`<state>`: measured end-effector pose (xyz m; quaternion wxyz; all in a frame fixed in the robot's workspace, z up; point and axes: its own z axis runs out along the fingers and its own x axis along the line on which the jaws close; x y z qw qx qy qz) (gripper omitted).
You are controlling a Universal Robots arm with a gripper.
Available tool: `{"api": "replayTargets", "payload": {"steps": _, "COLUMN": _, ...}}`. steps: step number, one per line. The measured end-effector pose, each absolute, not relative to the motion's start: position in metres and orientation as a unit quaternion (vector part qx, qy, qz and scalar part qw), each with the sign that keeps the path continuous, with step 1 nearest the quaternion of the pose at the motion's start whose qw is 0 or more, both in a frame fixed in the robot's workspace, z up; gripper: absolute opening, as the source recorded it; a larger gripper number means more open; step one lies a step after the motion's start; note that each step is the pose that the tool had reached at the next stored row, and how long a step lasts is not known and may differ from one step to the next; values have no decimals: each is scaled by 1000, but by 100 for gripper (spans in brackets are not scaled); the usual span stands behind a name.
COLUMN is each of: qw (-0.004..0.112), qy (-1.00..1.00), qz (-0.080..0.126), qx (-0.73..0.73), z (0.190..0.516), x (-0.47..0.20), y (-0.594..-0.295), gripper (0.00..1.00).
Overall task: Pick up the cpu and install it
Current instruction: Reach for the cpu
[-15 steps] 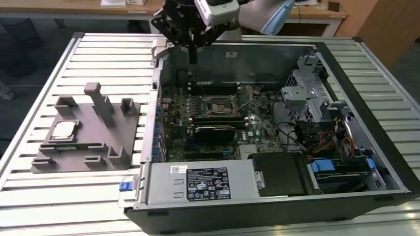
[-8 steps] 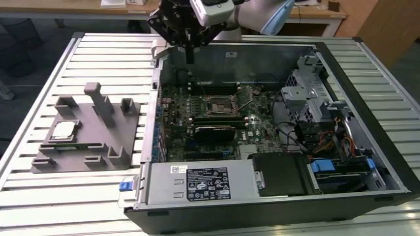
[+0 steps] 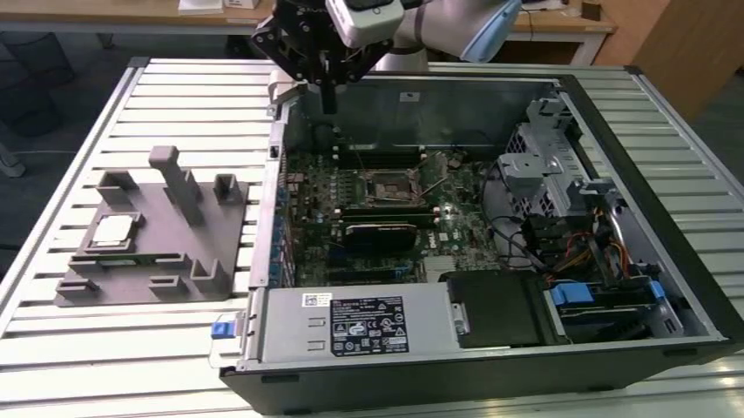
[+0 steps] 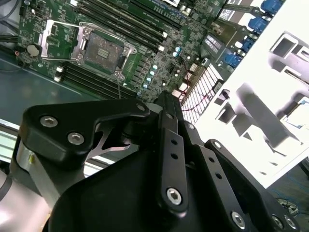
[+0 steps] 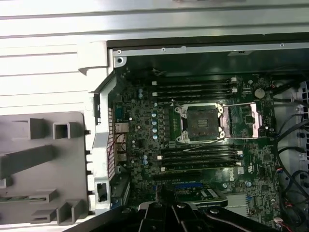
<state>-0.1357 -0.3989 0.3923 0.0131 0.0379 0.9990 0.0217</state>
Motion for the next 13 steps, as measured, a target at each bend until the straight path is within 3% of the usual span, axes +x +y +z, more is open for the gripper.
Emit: {"api": "replayTargets", "payload": {"steps": 13, "qw": 13, "qy": 999, "qz": 22, "qx": 38, "z": 392, "x": -146, "y": -399, "gripper": 11}}
